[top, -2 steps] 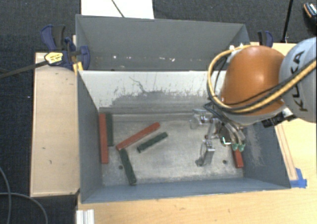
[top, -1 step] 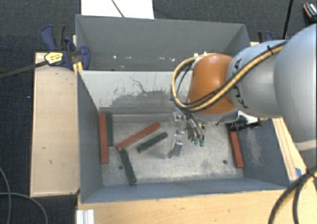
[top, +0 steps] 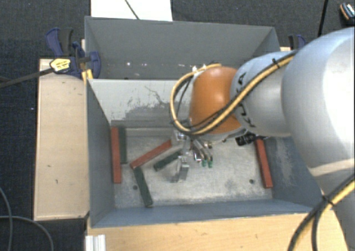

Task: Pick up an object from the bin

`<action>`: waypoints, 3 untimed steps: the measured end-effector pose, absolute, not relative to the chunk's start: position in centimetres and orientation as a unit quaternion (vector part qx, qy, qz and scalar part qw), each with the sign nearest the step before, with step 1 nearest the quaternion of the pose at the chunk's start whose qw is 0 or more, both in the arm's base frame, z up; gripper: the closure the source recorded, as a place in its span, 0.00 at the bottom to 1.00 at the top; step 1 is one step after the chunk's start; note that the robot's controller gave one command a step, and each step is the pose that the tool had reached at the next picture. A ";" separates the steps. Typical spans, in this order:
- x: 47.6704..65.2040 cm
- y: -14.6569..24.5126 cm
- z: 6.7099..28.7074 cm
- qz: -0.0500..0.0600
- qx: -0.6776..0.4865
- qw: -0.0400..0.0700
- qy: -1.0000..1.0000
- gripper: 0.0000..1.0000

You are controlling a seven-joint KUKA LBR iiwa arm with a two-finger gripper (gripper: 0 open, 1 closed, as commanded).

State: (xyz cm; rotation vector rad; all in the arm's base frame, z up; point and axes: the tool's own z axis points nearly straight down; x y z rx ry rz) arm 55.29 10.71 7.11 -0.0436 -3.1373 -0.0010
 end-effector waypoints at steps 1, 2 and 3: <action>58.2 16.2 7.1 -0.002 0.004 -0.003 -1.000 0.00; 58.3 15.8 7.3 -0.001 0.002 -0.004 -1.000 1.00; 58.1 15.8 7.1 -0.001 0.002 -0.002 -1.000 0.00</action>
Offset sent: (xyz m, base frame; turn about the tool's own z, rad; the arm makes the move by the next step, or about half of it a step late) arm 0.0276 0.0505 -0.0011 -0.0310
